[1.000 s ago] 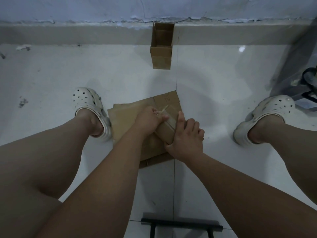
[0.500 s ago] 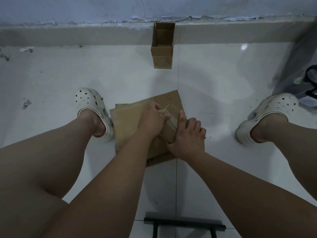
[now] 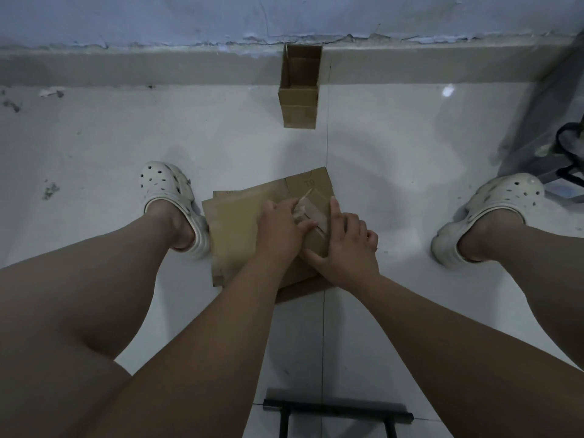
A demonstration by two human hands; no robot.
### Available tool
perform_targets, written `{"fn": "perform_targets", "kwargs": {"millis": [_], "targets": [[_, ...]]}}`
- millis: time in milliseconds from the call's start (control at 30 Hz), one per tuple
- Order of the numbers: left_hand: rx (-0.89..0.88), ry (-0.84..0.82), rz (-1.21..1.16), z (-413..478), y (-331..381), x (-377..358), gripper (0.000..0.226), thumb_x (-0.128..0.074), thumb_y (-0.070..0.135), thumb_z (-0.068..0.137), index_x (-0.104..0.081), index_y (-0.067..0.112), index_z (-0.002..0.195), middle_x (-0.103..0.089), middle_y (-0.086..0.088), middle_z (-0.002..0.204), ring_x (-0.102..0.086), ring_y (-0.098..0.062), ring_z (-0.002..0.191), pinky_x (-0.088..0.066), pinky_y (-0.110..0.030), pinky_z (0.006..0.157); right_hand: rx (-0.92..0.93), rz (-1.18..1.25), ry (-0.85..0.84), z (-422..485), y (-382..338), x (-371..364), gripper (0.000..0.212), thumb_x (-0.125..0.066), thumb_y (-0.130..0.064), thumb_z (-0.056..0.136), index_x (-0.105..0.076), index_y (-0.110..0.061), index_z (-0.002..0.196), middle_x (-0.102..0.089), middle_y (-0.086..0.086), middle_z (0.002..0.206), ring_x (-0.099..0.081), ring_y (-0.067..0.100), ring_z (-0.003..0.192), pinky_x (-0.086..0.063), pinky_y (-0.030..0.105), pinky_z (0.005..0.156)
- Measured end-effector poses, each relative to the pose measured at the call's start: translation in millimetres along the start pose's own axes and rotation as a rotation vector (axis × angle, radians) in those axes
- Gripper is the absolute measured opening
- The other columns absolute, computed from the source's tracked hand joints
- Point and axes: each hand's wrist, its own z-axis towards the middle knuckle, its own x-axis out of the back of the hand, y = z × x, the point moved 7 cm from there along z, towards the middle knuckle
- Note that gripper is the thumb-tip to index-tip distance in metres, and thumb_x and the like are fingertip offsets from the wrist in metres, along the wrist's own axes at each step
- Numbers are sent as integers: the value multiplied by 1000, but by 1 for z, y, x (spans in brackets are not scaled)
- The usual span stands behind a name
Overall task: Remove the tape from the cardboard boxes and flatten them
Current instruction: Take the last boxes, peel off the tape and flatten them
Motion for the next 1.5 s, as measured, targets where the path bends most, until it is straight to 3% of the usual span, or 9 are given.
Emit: {"fn": "perform_targets", "kwargs": {"millis": [167,367,500,733,933,1133,1200,1300,1500], "targets": [[178,9,198,6,-9,5,60,-67,51,80,-54,15,127,-39,-12,129,-40,-30,118,-38,-36,94,-2,199,51,2,2,19,68,-49,-53,94,-23,-29,152,-45,7,135,-47,26,121,-34,42,102],[212,-66,188,7,-4,4,58,-70,47,79,-51,13,122,-45,-14,127,-46,-30,114,-40,-34,86,-524,572,-101,-9,25,2,70,-71,-48,82,-42,-23,141,-40,10,135,-48,35,119,-47,49,99],[211,-70,114,5,0,5,60,-73,39,80,-46,12,126,-39,-15,130,-46,-30,114,-39,-33,84,-523,765,-129,-8,25,10,51,-68,-24,87,-51,-19,135,-50,11,130,-56,29,108,-53,45,92],[243,-290,-67,6,-16,2,74,-76,40,75,-43,11,135,-42,-13,137,-46,-28,121,-43,-40,101,-520,707,-242,-12,28,15,44,-73,-26,85,-60,-18,126,-65,6,114,-61,27,104,-53,48,92],[220,-259,-427,-5,-16,-1,31,-73,31,81,-65,11,104,-60,-12,119,-51,-31,117,-44,-44,99,-605,794,-341,-16,31,9,38,-76,-20,84,-63,-10,118,-67,13,111,-65,32,100,-58,48,81],[199,-263,-360,0,-11,6,26,-69,19,85,-47,13,71,-51,-7,79,-48,-20,76,-36,-29,63,-734,862,-474,-25,33,2,44,-81,-23,79,-62,-3,113,-68,15,103,-67,27,85,-57,33,58],[152,-325,-185,6,-1,12,15,-70,20,84,-60,9,81,-57,-11,86,-55,-26,83,-37,-30,61,-875,987,-543,-39,35,-4,40,-82,-24,76,-62,-2,103,-69,14,93,-67,25,78,-56,32,49],[77,-394,0,9,4,14,44,-72,26,81,-60,1,115,-58,-12,123,-56,-24,102,-38,-26,65,-999,1160,-585,-62,33,-18,44,-82,-22,73,-62,-1,106,-70,18,97,-68,30,84,-58,39,55],[30,-443,30,4,0,12,44,-75,41,76,-64,18,112,-56,3,114,-54,-16,101,-38,-25,78,-940,1237,-512,-71,27,-15,46,-78,-12,79,-57,-2,118,-69,18,102,-69,29,87,-57,34,53]]}}
